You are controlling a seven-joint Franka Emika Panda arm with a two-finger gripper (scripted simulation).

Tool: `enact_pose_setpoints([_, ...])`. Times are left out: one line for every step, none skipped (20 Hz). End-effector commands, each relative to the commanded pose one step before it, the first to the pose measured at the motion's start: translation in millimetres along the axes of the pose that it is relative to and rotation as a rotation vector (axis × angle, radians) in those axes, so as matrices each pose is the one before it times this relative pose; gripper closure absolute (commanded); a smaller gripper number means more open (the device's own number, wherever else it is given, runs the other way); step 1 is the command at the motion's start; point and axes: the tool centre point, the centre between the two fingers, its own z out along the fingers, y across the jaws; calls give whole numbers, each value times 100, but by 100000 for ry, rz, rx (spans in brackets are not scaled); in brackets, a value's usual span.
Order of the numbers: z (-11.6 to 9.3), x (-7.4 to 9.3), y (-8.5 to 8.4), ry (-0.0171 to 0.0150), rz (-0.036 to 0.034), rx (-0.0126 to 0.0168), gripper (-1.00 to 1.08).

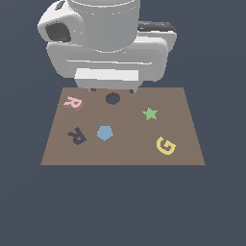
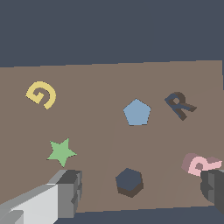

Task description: Insert a designated object into the corresponding slot on a board.

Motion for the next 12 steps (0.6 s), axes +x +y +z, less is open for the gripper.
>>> enact_pose_setpoints([0,0,1,0,0,0,-92])
enact_pose_setpoints([6,-7,-2,0,-69,-1,-92])
enact_pose_setpoints([18,-21,17,-1,-169,3,-92])
enact_pose_setpoints([30,-35,22,-2,-293,5,-92])
enact_pose_setpoints([42,-50,31,-2,-408,7,-92])
enact_pose_setpoints([54,-64,37,-3,-530,9,-92])
enact_pose_setpoints([66,-78,47,-4,-644,11,-92])
enact_pose_setpoints([78,-91,54,-5,-763,13,-92])
enact_pose_setpoints([90,-105,64,-5,-876,15,-92])
enact_pose_setpoints([102,-119,72,-6,-991,17,-92])
enact_pose_setpoints([113,-133,80,-7,-1105,19,-92])
enact_pose_setpoints([125,-146,89,-8,-1218,21,-92])
